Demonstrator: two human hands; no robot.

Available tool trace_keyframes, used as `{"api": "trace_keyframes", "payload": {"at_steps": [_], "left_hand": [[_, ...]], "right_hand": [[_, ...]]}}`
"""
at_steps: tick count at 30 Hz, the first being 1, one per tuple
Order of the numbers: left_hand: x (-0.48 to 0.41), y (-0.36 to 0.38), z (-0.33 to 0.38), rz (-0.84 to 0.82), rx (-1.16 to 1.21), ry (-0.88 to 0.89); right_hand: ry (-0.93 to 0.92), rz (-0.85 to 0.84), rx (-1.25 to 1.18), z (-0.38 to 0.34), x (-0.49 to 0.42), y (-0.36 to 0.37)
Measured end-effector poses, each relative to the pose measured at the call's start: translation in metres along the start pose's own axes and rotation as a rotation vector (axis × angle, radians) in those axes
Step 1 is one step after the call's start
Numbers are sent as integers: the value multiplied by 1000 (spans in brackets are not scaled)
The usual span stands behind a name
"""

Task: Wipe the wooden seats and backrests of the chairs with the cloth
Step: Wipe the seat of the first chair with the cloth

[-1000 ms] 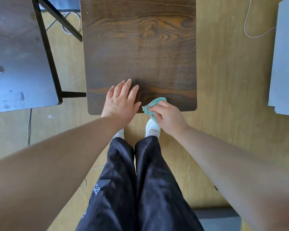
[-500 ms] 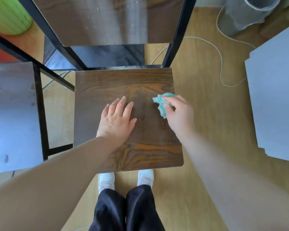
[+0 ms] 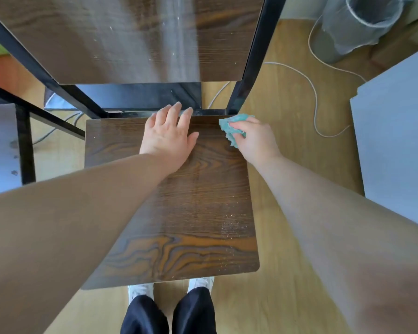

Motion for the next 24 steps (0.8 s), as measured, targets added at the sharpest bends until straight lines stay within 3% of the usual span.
{"api": "trace_keyframes", "payload": {"at_steps": [14, 24], "left_hand": [[106, 69, 4, -149, -23, 89], [162, 92, 2, -152, 2, 74]], "right_hand": [[-56, -77, -6, 24, 110, 54], [-31, -153, -26, 10, 189, 105]]}}
Point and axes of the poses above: each hand's wrist, its own x-axis away from the middle knuckle, its own y-axis out of the palm, z = x × y, the point moved 2 cm from there along -x, towards the middle knuckle, and after that the axes turned 14 degrees about -z, right-handed, at the moved point
